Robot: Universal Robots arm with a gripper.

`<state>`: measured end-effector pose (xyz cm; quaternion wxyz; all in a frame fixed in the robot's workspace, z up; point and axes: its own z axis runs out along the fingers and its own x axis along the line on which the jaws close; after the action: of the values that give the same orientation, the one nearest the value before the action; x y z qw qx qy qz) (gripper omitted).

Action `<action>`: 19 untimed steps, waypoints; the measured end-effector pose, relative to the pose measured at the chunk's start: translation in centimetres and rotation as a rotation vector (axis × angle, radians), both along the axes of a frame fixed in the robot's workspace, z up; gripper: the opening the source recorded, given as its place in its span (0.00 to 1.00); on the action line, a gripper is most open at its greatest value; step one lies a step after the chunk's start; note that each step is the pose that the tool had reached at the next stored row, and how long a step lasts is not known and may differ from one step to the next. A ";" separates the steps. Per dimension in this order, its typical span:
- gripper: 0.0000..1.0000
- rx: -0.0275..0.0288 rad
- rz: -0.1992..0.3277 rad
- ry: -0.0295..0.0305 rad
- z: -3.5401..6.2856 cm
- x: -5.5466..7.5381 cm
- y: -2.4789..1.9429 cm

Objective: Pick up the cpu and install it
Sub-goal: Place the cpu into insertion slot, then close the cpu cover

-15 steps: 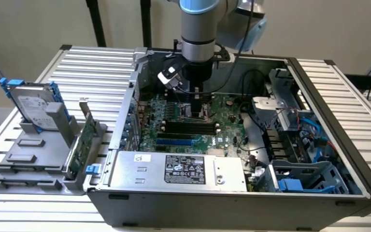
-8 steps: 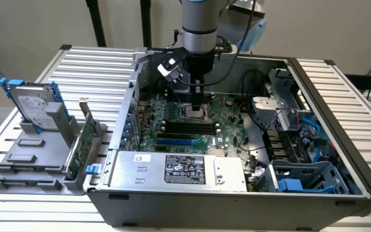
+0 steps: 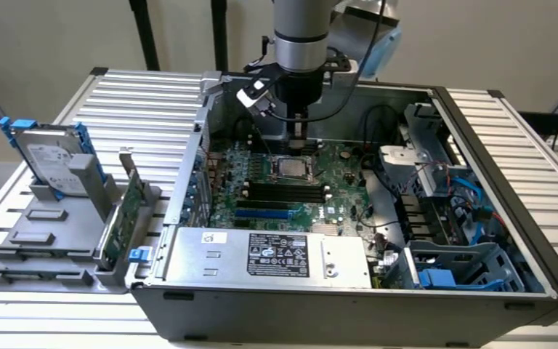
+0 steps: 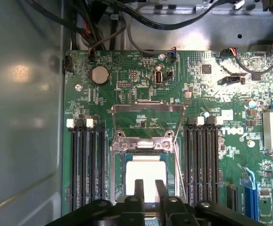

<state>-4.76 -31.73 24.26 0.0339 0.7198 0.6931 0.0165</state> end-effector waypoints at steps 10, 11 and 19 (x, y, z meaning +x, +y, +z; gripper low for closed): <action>0.11 0.0001 0.002 0.0065 0.70 -0.9 0.00; 0.11 0.0001 0.002 0.0081 0.69 -1.2 0.00; 0.11 0.0001 0.005 0.0120 0.69 -1.9 0.00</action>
<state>-6.70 -31.72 24.95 0.0297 0.7183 0.6950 0.0123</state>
